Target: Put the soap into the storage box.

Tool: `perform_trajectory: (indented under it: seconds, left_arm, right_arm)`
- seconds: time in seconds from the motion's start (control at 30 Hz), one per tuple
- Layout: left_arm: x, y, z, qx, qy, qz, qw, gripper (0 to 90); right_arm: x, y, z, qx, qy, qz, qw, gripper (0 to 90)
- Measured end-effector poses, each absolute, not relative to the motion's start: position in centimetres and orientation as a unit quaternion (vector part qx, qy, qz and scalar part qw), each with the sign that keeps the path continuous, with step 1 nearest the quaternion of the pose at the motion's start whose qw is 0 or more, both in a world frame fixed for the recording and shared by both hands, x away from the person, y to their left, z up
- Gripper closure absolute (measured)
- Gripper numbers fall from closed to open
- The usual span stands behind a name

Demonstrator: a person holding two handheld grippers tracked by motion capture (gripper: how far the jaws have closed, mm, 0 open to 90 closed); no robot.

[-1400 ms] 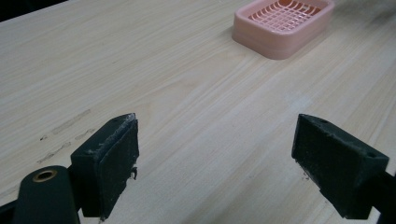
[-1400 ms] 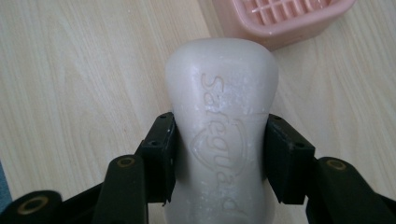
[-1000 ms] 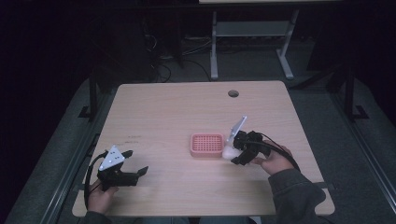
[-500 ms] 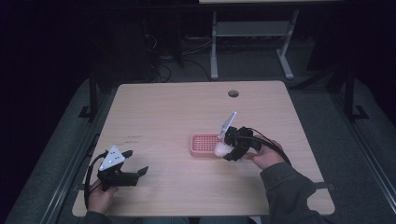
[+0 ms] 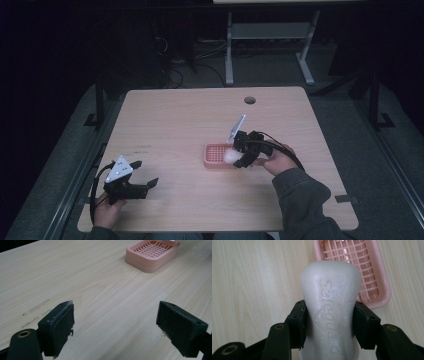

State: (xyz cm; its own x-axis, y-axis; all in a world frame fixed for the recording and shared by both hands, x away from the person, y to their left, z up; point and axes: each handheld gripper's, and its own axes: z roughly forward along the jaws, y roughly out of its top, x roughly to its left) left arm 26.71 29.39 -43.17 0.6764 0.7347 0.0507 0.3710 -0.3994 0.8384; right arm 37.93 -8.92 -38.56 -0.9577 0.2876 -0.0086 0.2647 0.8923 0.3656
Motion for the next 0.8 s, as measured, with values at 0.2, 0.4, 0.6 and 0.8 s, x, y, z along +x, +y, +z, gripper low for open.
perform_trajectory:
  seconds: [0.2,0.4,0.6,0.8]
  left_arm:
    - [26.7,29.4,-43.2,0.809,0.341,0.213,0.429,14.5]
    - [26.7,29.4,-43.2,0.808,0.342,0.213,0.429,14.5]
    - [26.7,29.5,-43.1,0.804,0.346,0.213,0.435,14.5]
    - [26.8,29.4,-43.1,0.804,0.345,0.214,0.434,14.5]
  right_arm:
    - [38.6,-8.2,-38.4,0.138,0.973,0.181,0.032,48.9]
    - [39.2,-7.4,-38.3,0.133,0.975,0.177,0.029,48.8]
    - [39.7,-6.5,-38.1,0.124,0.976,0.177,0.027,48.9]
    - [40.1,-5.5,-38.0,0.116,0.977,0.175,0.027,48.9]
